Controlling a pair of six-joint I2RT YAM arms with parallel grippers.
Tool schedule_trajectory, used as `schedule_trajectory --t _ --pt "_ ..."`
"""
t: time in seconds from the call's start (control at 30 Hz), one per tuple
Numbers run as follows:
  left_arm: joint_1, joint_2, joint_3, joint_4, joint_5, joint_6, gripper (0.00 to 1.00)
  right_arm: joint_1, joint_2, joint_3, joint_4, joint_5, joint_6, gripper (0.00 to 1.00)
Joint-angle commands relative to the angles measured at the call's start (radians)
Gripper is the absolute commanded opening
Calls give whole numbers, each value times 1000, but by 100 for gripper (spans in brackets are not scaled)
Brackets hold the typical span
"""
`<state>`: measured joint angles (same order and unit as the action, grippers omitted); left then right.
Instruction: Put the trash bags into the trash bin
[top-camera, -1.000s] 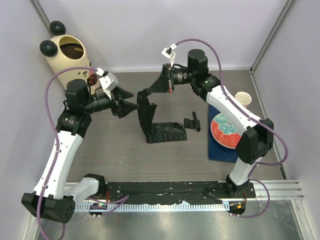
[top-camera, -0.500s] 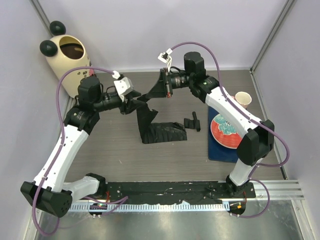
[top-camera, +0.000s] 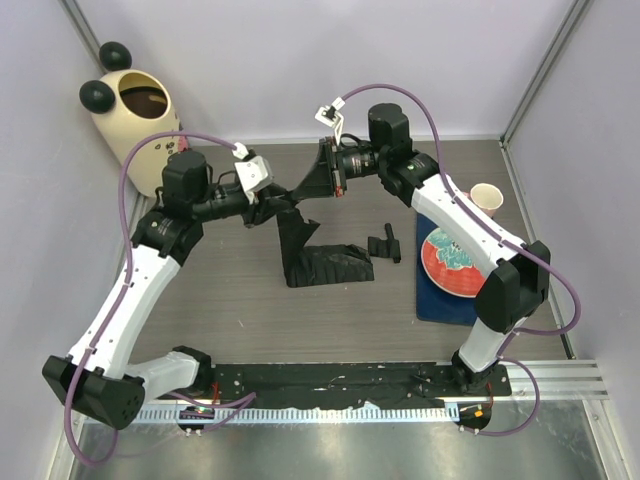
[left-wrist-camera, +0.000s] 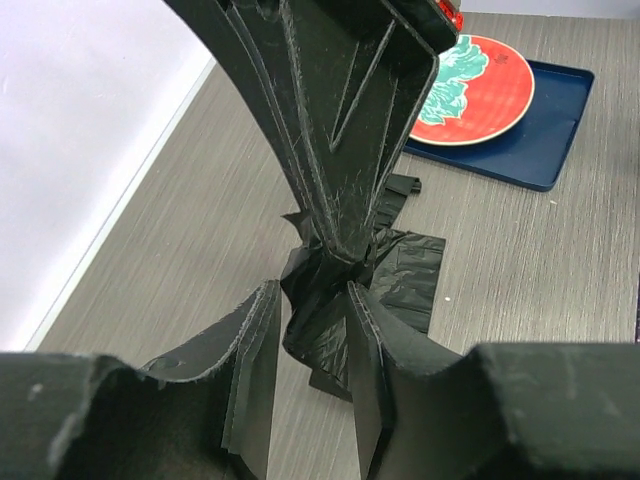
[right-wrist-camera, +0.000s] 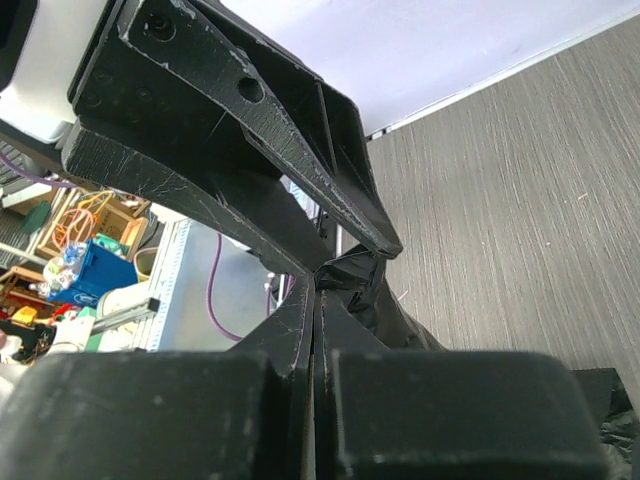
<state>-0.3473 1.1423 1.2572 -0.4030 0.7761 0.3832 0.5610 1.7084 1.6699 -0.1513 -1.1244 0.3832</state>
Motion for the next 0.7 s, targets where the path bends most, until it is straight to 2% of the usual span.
schedule_trajectory --t 0.0,0.03,0.1,0.17,0.2,0.47,0.5,0.67 --pt "-18 8 53 18 -14 14 36 11 -29 31 36 -23 16 1" --pt "-16 13 54 20 -11 11 34 11 -27 30 36 -23 16 1" --pt "-16 20 64 29 -3 -18 21 11 -26 31 36 -23 17 1" --pt "-16 23 70 24 18 -56 3 10 -23 34 36 -23 19 1" --pt "-12 17 64 21 25 -78 0 7 -23 34 36 -23 20 1" --pt "186 -29 -85 104 255 -334 0 -73 -30 30 29 -46 23 4" --pt "195 -32 -94 137 279 -352 0 -79 -30 30 18 -51 20 1" --pt "209 -39 -137 277 310 -503 0 -84 -41 19 6 -46 -3 1"
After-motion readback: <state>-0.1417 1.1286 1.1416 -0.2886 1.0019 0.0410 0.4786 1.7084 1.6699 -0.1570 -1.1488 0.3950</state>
